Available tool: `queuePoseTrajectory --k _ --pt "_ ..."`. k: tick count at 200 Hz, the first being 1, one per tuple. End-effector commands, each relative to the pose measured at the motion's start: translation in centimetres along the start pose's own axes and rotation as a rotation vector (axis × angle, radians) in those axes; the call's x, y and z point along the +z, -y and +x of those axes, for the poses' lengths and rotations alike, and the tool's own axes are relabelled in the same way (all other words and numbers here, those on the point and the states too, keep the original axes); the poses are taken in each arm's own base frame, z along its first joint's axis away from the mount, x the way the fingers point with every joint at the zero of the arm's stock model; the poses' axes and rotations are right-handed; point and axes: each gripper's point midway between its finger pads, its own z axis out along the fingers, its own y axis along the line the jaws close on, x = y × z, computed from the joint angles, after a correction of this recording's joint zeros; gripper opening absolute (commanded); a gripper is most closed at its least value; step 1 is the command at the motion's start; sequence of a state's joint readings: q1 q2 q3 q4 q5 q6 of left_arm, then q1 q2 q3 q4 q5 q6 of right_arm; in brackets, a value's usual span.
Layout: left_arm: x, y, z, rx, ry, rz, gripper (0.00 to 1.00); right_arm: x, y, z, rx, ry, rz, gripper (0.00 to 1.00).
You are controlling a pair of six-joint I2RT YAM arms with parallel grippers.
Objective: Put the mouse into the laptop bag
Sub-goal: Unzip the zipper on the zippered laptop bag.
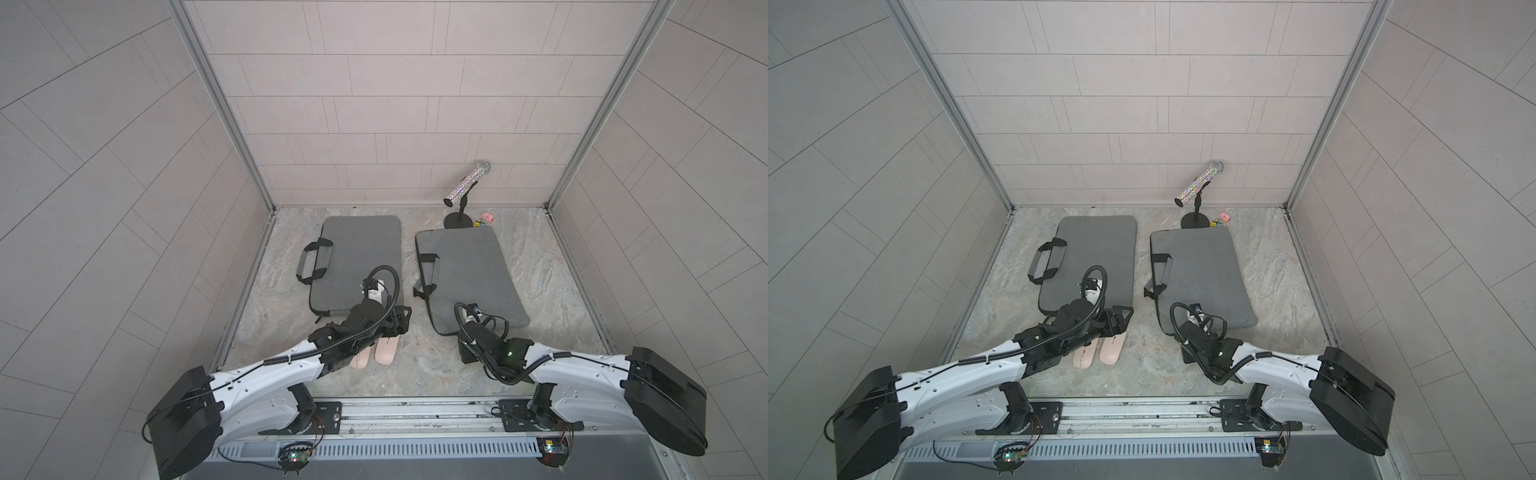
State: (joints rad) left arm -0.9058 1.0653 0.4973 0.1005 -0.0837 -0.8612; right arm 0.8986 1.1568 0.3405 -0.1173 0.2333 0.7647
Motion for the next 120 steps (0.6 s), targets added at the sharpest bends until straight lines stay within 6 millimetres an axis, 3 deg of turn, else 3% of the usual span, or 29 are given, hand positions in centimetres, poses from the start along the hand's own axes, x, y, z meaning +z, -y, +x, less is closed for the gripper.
queuePoseTrajectory --k 1,87,120 --pt "0.4 0.3 -0.4 -0.013 0.034 0.013 0.84 0.4 0.4 2.4 -0.017 -0.080 -0.005 0.33" --pt "2.6 0.1 -0.3 0.012 0.013 -0.039 0.86 0.9 0.7 3.0 0.003 -0.092 0.010 0.00" --pt "3.8 0.2 -0.2 0.018 0.007 -0.054 0.87 0.3 1.7 2.9 0.039 -0.074 0.042 0.00"
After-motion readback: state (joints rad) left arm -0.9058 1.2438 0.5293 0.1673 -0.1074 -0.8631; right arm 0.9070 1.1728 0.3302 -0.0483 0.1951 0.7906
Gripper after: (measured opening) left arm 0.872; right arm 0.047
